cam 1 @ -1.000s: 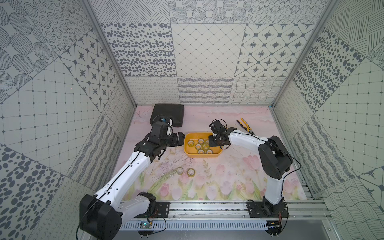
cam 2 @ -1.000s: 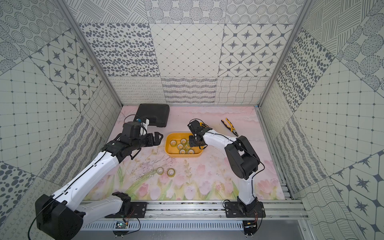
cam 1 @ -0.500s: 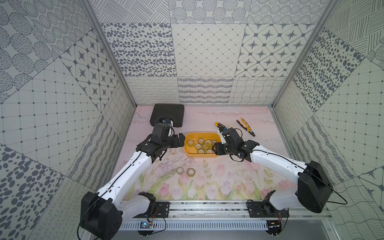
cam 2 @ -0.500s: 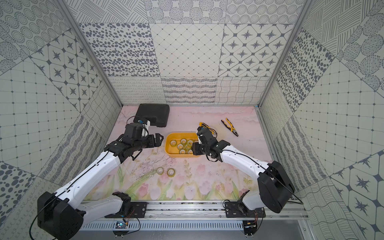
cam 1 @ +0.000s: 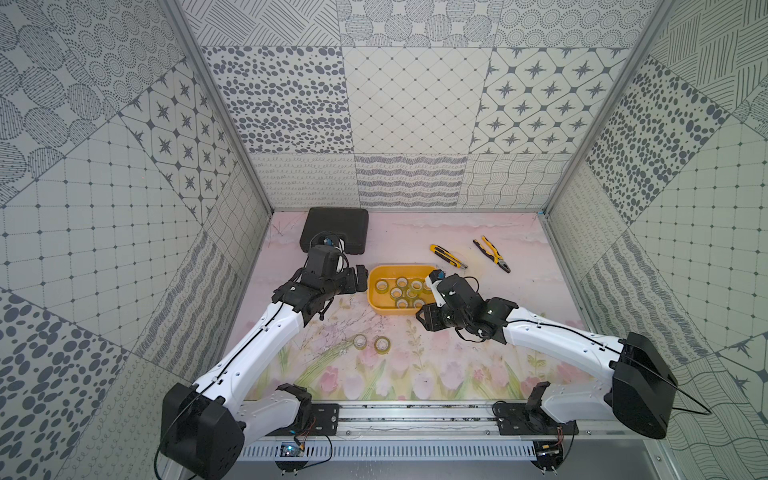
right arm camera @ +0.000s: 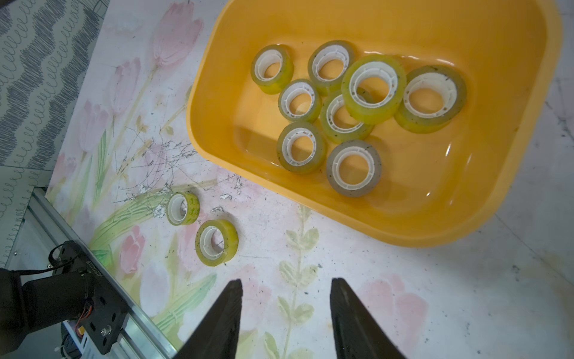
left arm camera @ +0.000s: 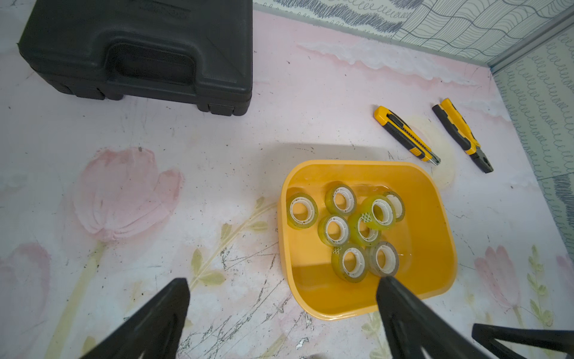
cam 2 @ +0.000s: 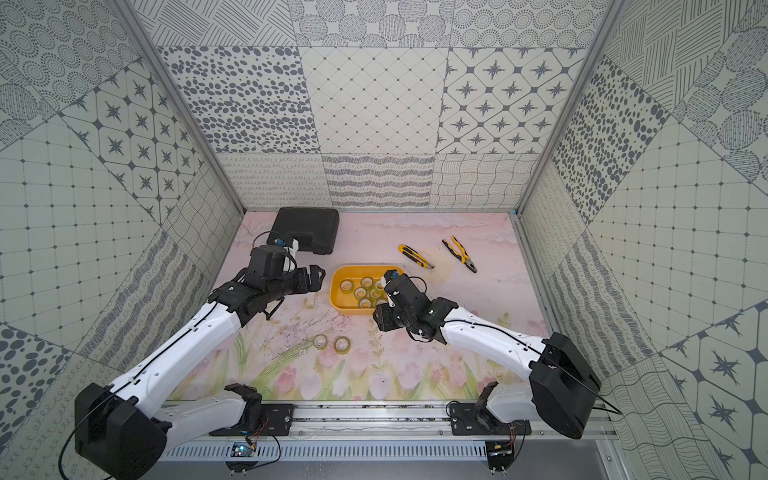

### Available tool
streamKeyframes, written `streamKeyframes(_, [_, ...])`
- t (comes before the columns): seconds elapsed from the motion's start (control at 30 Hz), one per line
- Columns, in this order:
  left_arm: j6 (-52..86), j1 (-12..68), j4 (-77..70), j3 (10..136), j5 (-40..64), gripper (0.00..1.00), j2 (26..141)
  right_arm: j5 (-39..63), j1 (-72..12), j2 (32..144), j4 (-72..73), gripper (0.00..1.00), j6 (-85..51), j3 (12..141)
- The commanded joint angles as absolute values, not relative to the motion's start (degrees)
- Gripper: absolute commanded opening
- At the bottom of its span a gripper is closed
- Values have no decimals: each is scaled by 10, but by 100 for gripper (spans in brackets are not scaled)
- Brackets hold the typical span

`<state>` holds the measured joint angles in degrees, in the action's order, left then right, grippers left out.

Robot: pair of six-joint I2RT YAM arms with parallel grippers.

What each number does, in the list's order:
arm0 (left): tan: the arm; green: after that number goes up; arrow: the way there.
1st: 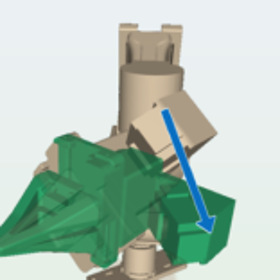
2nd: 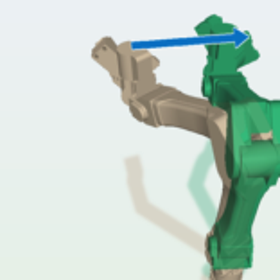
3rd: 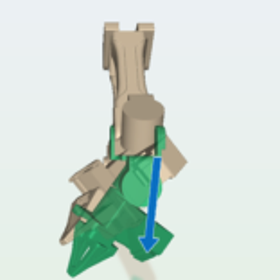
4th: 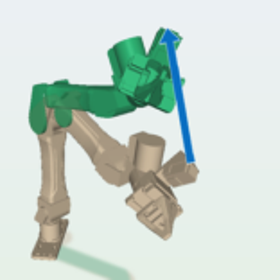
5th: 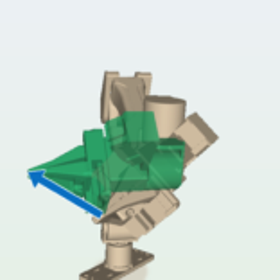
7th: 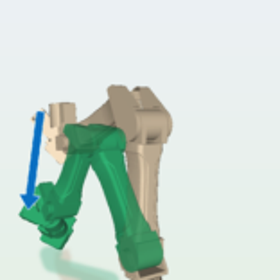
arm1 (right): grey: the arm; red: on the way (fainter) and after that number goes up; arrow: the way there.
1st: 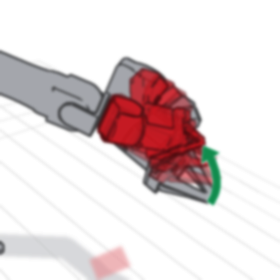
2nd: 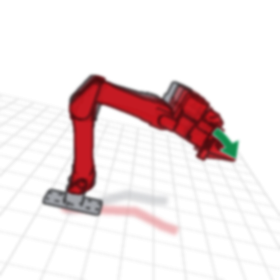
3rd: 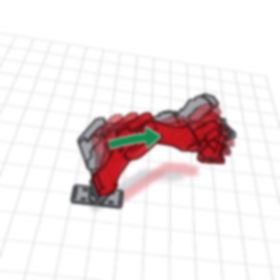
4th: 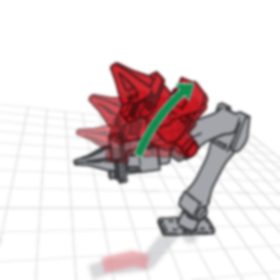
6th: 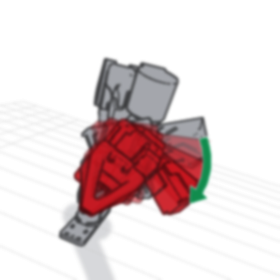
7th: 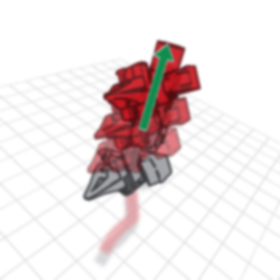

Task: Put the transparent tape into the storage box
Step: Pick up the tape at the center of the board.

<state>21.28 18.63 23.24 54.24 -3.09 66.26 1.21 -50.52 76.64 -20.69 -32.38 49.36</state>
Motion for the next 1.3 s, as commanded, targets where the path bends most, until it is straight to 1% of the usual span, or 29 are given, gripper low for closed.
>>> streamKeyframes(0.0, [211, 184, 204, 544, -43, 99, 659, -13, -526, 771, -187, 50, -341, 495])
streamKeyframes(0.23, [228, 155, 199, 543, -23, 99, 658, -36, -567, 777, -185, 50, -365, 493])
streamKeyframes(0.37, [248, 116, 188, 538, 7, 99, 660, -53, -597, 776, -186, 50, -380, 490])
streamKeyframes(0.6, [243, 105, 196, 537, -10, 99, 655, -70, -651, 788, -162, 50, -418, 476])
streamKeyframes(0.8, [248, 103, 192, 537, -9, 99, 649, -62, -681, 850, -137, 51, -439, 482])
streamKeyframes(1.07, [252, 94, 192, 536, -10, 99, 641, -79, -683, 951, -126, 51, -440, 544])
streamKeyframes(1.27, [258, 94, 191, 535, 4, 99, 642, -94, -683, 998, -139, 51, -430, 580])
